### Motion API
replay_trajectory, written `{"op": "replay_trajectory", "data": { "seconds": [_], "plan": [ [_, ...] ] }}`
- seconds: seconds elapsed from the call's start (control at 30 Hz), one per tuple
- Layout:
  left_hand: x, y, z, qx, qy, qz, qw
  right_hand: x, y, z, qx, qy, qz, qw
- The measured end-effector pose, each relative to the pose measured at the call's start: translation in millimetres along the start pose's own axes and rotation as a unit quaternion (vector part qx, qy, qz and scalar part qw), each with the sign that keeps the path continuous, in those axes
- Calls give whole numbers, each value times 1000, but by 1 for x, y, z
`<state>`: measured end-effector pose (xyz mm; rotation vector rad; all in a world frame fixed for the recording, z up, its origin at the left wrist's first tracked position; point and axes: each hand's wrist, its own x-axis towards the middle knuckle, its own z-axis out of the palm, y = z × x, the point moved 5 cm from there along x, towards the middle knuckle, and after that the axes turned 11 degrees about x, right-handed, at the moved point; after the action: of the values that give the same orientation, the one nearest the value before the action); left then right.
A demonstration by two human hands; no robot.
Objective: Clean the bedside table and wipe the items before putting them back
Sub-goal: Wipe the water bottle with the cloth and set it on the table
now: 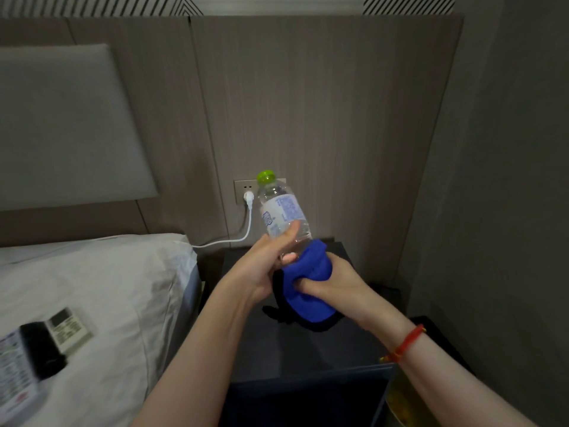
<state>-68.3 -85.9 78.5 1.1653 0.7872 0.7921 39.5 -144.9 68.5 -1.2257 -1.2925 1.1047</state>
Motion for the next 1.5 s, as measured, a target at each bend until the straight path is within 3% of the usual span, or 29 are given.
{"op": "replay_trajectory", "data": {
  "seconds": [0.1,0.3,0.4,0.53,0.63,0.7,0.77,0.83,0.9,0.97,1.13,1.23,1.3,1.37,1.5],
  "plan": [
    [2,-3,1,-94,34,-16,995,-8,-4,-1,-81,49,-82,992],
    [-4,-15,-3,-262,4,-27,965,-21,-20,-3,-50,0,-272,961],
    [-4,-26,-2,-310,22,-40,950,-23,-23,-4,-37,-7,-315,948],
    [-2,-31,3,-354,20,-65,933,-20,-13,-8,71,18,-199,977],
    [-2,-34,1,-311,19,-53,949,-20,-10,-8,130,128,-147,972],
    [-2,-36,0,-286,18,-37,957,-24,-11,-7,89,172,-137,971],
    [-2,-37,0,-270,13,-36,962,-26,-18,-5,16,135,-167,977],
    [-3,-36,-1,-266,12,-19,964,-23,-25,1,-102,42,-168,980],
    [-3,-35,-2,-240,20,5,971,-14,-22,6,-235,-20,-156,959],
    [-4,-36,-1,-217,6,24,976,-5,-21,10,-272,-42,-145,951],
    [-9,-27,13,-215,-63,47,973,17,-40,15,-173,-94,-170,966],
    [-12,-13,28,-263,-116,83,954,34,-59,17,-164,-93,-216,958],
    [-10,-17,25,-235,-99,47,966,43,-68,19,-120,-82,-230,962],
    [-5,-28,18,-138,-67,2,988,51,-69,16,-27,-34,-195,980],
    [-8,-29,11,-6,-24,4,1000,59,-51,6,84,73,-17,994]
  ]
}}
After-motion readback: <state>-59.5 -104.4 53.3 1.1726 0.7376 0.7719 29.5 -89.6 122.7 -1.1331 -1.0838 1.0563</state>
